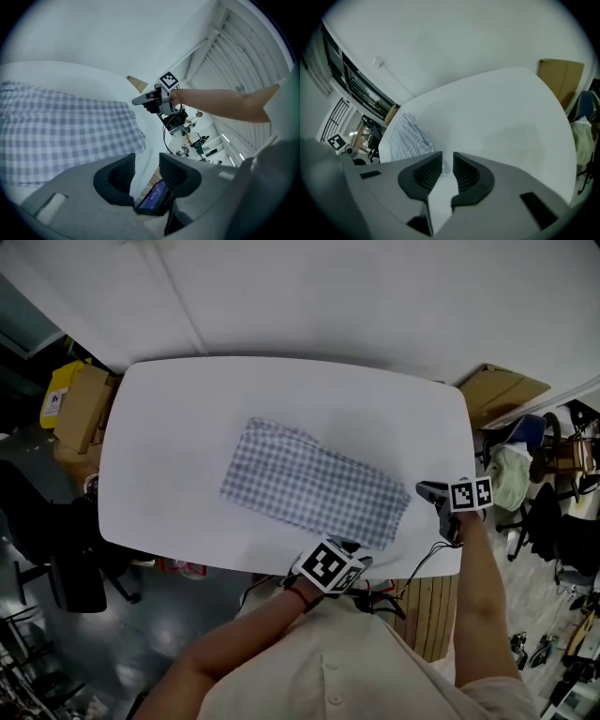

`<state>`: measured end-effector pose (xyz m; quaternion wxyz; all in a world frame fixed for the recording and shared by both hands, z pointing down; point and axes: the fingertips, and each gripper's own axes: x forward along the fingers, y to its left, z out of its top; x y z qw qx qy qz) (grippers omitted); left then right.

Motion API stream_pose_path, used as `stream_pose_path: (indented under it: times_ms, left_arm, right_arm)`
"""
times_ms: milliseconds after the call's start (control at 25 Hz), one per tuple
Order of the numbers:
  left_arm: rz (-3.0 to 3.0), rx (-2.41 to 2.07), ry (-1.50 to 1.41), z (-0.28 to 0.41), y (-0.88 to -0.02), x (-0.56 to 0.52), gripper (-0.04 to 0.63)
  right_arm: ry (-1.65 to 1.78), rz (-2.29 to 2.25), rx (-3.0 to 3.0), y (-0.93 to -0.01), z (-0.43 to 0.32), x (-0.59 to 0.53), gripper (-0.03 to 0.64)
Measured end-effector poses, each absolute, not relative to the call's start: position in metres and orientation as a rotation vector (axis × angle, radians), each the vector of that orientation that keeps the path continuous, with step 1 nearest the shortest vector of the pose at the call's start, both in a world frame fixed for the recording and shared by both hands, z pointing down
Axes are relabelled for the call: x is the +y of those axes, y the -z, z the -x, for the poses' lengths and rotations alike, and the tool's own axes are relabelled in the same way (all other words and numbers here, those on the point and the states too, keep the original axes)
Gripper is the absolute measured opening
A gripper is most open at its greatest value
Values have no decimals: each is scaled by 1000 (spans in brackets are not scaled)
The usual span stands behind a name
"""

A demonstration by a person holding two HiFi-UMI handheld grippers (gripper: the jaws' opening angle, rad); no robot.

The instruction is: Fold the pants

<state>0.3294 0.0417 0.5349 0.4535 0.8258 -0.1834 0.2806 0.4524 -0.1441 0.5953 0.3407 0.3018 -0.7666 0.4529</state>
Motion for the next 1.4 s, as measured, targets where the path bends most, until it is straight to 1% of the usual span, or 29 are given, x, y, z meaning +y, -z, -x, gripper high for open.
stream_pose_path:
  times_ms: [80,200,280,360,520,920,1400]
  left_arm:
    - [-2040,-474,-671,-323,-533,38,163]
    - [-2035,-508,-592,-312,-528,27,156]
    - [-2023,-550,-543,-301,-525,18,116]
    - [-2017,-601,-517,-287,-523,9,81]
    - [-2003,-711,-492,-255,-521,-4,46]
    - [-1936,-948,-454,-170,-520,-17,35]
    - [-1890,-1133,-479,-83,-522,-29,35]
  right_arm:
    - [-1132,-806,-2036,-582,-452,-152,66]
    - [-941,-677,-2145,-550,-420,-158,66]
    - [-770,-567,-2206,-528,-388,-161,56]
    - [-599,-485,-2251,-510,-356,-164,27]
    - [-410,-324,-2324,-482,-291,-162,18]
    - [-225,-27,-2349,-454,-171,-151,17]
    - [-139,134,-2268,-466,-74,-149,17]
